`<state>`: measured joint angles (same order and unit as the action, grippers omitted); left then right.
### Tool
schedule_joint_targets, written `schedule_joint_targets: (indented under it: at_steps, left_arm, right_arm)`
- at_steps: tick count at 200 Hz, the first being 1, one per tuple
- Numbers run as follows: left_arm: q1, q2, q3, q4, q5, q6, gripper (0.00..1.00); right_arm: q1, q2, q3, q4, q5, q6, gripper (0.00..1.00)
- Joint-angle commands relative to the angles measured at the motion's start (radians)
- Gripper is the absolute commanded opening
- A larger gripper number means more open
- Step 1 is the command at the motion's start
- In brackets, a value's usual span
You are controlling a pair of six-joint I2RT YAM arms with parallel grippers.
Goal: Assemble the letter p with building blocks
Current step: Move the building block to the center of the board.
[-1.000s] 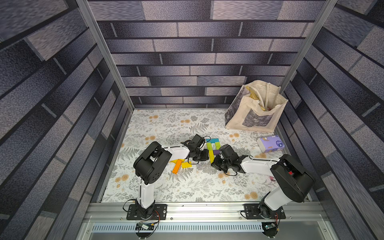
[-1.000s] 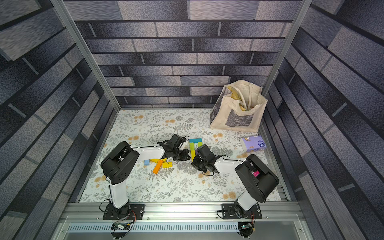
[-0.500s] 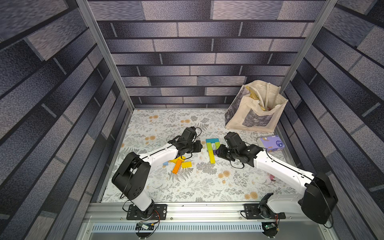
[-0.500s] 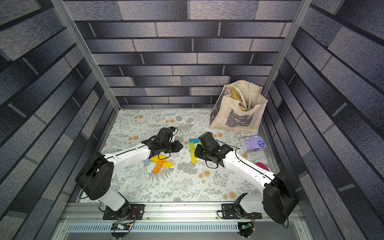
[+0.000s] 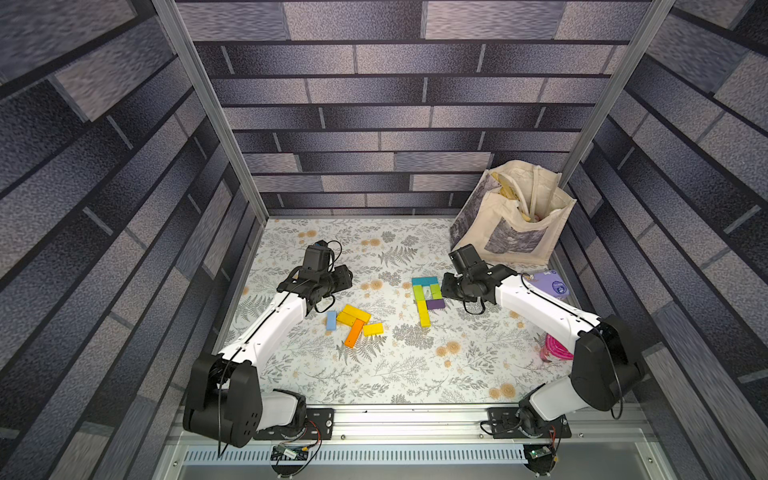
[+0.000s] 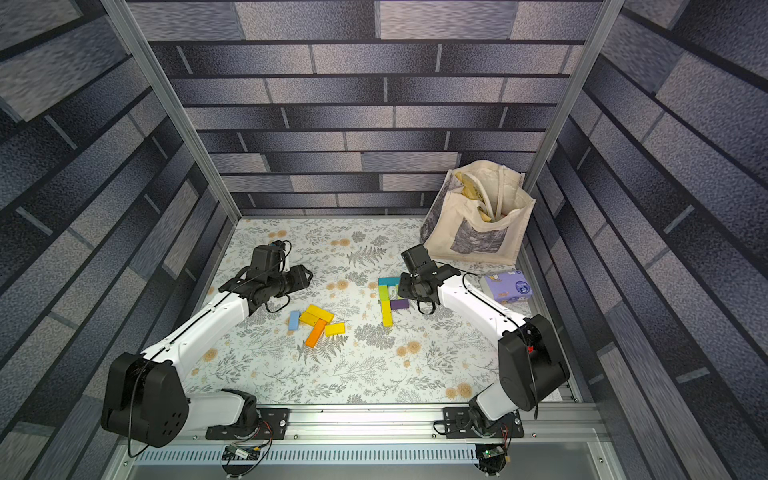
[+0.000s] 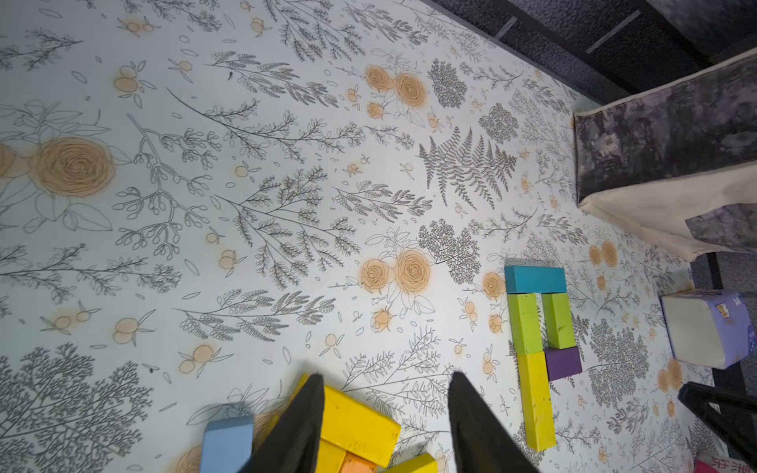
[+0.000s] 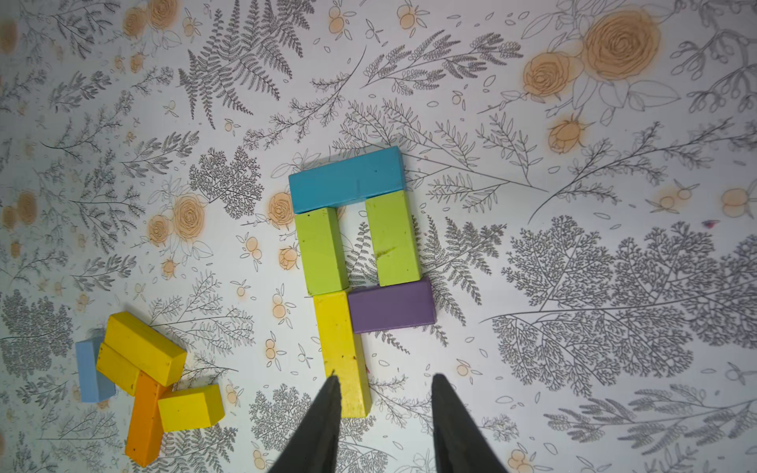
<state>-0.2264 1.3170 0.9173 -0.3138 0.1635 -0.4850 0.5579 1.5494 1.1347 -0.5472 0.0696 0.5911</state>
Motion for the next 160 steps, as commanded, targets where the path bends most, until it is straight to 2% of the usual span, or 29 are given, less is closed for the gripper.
schedule_joint_targets:
  at_steps: [1, 30, 59, 77, 112, 137, 152, 160]
  left_arm:
    - [0.012, -0.015, -0.032, -0.109, 0.059, 0.005, 0.55]
    - [0.017, -0.059, -0.119, -0.07, 0.051, -0.117, 0.59]
    - [0.036, -0.125, -0.198, -0.028, 0.037, -0.207, 0.63]
    - [0.039, -0.14, -0.201, -0.061, 0.018, -0.206, 0.68]
    - [0.042, -0.048, -0.144, -0.091, 0.036, -0.141, 0.68]
    - [0.046, 0.027, -0.134, -0.016, 0.073, -0.131, 0.62]
    - [0.046, 0.053, -0.149, 0.046, 0.074, -0.139, 0.6]
    - [0.047, 0.072, -0.146, 0.069, 0.07, -0.139, 0.58]
  right_arm:
    - [0.002, 0.045, 0.065, 0.003, -0.041, -0.076, 0.43]
    - [0.02, 0.127, 0.132, 0.022, -0.148, -0.118, 0.49]
    - [0.102, 0.233, 0.244, 0.001, -0.187, -0.152, 0.54]
    - [0.16, 0.286, 0.299, 0.0, -0.215, -0.151, 0.57]
    - [0.243, 0.362, 0.335, 0.017, -0.274, -0.101, 0.58]
    - [0.254, 0.412, 0.318, 0.08, -0.405, -0.023, 0.56]
    - [0.256, 0.437, 0.313, 0.097, -0.444, 0.015, 0.53]
    - [0.257, 0.448, 0.312, 0.103, -0.454, 0.027, 0.44]
